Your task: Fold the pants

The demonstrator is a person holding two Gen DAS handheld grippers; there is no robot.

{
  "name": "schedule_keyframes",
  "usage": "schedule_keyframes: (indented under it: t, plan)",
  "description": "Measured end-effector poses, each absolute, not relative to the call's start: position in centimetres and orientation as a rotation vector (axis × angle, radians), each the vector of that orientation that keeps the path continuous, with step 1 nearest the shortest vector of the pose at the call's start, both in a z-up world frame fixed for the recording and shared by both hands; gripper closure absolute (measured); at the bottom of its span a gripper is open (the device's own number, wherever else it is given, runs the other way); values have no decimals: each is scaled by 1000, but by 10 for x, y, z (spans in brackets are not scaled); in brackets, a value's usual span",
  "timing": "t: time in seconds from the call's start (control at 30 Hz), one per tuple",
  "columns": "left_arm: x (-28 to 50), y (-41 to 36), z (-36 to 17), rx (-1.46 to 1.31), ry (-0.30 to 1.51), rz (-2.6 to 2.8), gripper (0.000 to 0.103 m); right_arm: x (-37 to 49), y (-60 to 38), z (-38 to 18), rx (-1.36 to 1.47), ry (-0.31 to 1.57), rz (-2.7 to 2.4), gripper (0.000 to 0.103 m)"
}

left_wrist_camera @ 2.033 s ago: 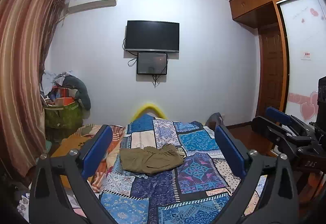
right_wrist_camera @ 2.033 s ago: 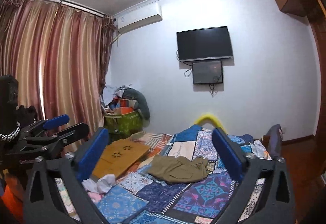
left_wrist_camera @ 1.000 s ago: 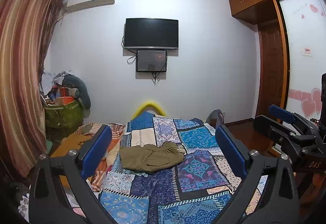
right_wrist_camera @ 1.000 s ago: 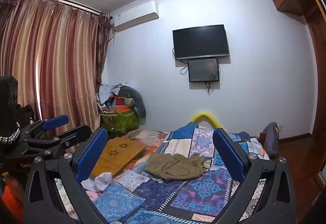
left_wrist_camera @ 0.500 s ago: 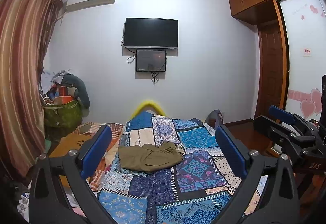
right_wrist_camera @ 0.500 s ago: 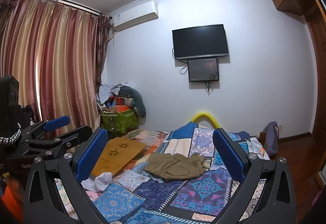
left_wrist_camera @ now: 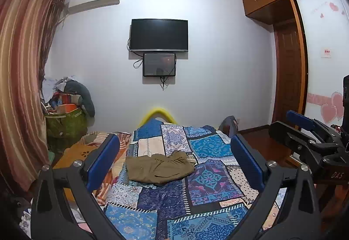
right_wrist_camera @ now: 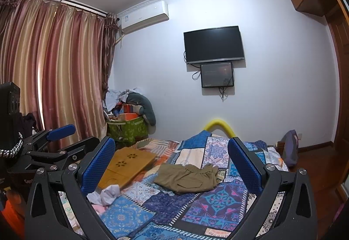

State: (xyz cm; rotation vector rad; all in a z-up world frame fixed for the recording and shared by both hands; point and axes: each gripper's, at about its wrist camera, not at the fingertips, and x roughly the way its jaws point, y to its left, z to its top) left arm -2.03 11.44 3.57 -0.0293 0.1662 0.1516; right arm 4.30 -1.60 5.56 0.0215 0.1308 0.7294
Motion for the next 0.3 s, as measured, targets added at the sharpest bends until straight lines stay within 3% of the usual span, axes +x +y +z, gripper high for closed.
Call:
schedule_keyframes:
  t: [0.3]
  plan:
    - [-21,115,37,-35,164,139,0,44,-14,54,24,138,727,0]
